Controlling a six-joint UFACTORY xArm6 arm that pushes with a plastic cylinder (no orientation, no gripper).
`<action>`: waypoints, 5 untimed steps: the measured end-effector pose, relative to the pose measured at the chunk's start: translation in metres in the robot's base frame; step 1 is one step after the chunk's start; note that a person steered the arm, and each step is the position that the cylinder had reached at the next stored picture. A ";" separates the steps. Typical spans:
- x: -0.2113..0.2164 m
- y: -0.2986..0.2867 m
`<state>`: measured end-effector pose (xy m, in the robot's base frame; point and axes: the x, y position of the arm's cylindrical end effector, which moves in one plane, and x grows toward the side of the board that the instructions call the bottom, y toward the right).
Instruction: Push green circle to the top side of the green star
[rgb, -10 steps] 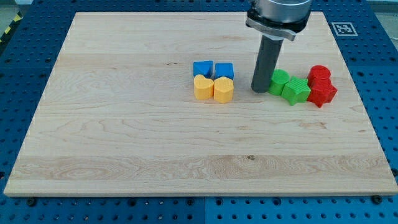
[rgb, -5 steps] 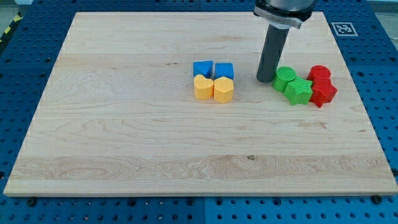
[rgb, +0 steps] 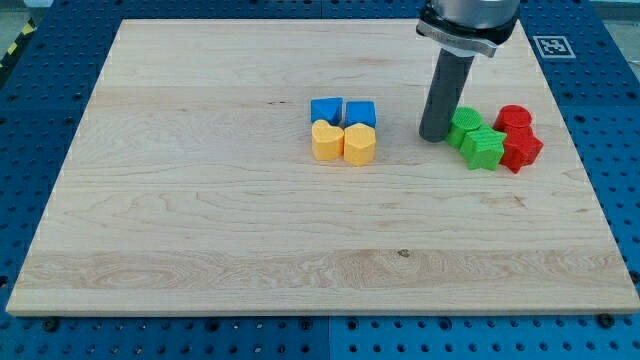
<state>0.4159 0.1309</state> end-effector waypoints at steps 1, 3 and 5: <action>0.000 0.002; -0.001 0.009; -0.021 0.009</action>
<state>0.3944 0.1402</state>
